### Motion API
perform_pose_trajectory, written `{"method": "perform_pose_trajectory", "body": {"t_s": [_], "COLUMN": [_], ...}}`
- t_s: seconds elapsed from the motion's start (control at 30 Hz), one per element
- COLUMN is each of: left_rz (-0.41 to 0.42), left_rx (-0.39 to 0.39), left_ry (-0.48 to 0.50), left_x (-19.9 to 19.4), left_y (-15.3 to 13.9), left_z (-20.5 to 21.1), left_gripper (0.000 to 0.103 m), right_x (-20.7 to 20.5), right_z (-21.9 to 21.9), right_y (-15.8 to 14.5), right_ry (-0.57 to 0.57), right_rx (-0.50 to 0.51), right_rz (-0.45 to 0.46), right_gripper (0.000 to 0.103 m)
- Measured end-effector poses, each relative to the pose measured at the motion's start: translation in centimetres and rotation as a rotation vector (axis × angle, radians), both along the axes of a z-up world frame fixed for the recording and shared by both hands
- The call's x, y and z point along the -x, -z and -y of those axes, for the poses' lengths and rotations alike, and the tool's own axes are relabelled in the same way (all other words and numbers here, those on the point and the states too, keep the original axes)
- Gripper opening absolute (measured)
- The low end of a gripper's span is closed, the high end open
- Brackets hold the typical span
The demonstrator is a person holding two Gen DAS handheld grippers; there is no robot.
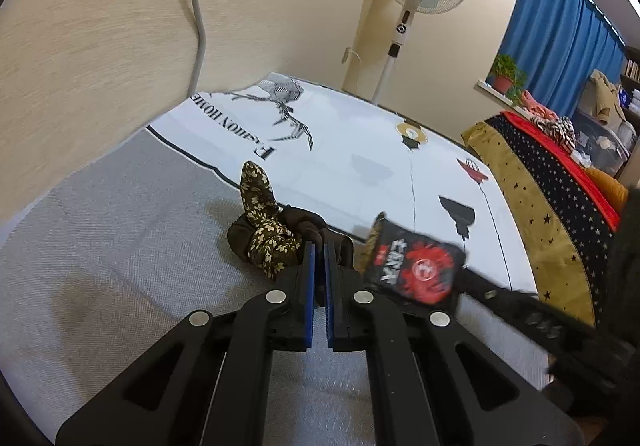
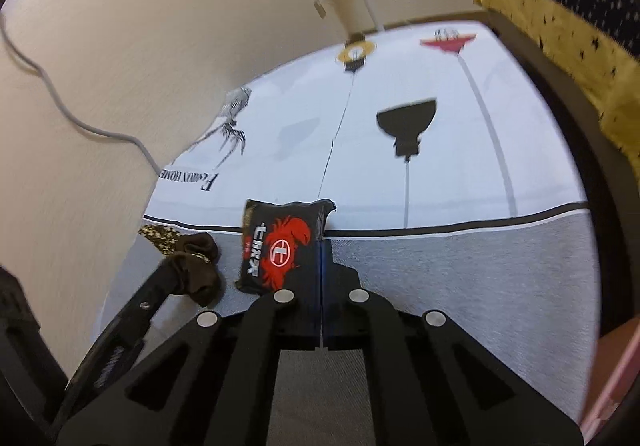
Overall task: Collect trash
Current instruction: 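Grasp the black-gold cloth with the left tool while the right grasps the black-red packet, then lift the cloth and packet and carry both over the pink bin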
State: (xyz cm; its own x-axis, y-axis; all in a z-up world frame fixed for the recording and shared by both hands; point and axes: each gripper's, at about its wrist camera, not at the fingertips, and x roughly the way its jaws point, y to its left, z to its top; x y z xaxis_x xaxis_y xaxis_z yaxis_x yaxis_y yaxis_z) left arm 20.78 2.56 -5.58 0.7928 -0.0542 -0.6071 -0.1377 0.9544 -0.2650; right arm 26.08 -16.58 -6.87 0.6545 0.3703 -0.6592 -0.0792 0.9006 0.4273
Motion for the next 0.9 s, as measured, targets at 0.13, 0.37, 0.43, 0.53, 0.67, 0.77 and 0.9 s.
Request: {"method": "perform_pose_trajectory", "body": {"t_s": [0.13,0.37,0.43,0.53,0.67,0.77,0.9], "left_rz": [-0.007,0.010,0.014,0.015,0.015,0.024,0.038], "left_rx": [-0.014,-0.037,-0.041,-0.048,-0.054,-0.064,-0.076], "left_ry": [0.032,0.096,0.119,0.155,0.194,0.234,0.286], "left_x": [0.9,3.6,4.3,5.7,7.4,9.0,10.9], "left_y": [-0.2,-1.8,-2.3,-2.8,-3.3,-3.9,-4.6], "left_z": [0.8,2.2,2.7,3.3,4.1,5.0,6.2], "left_gripper": [0.004,0.004,0.004,0.004,0.004,0.004,0.004], "right_x": [2.2,7.2,8.8,10.9,13.6,15.4,18.0], "right_z": [1.3,3.8,4.7,5.7,6.7,7.4,8.3], "right_y": [-1.9,-4.8,-5.8,-7.1,-8.6,-9.3,-10.2], "right_ry": [0.030,0.086,0.104,0.120,0.133,0.145,0.164], "right_rx": [0.053,0.124,0.131,0.138,0.153,0.157,0.164], "right_rz": [0.037,0.087,0.100,0.114,0.135,0.138,0.150], "right_gripper": [0.000,0.000,0.000,0.000,0.000,0.000,0.000]}}
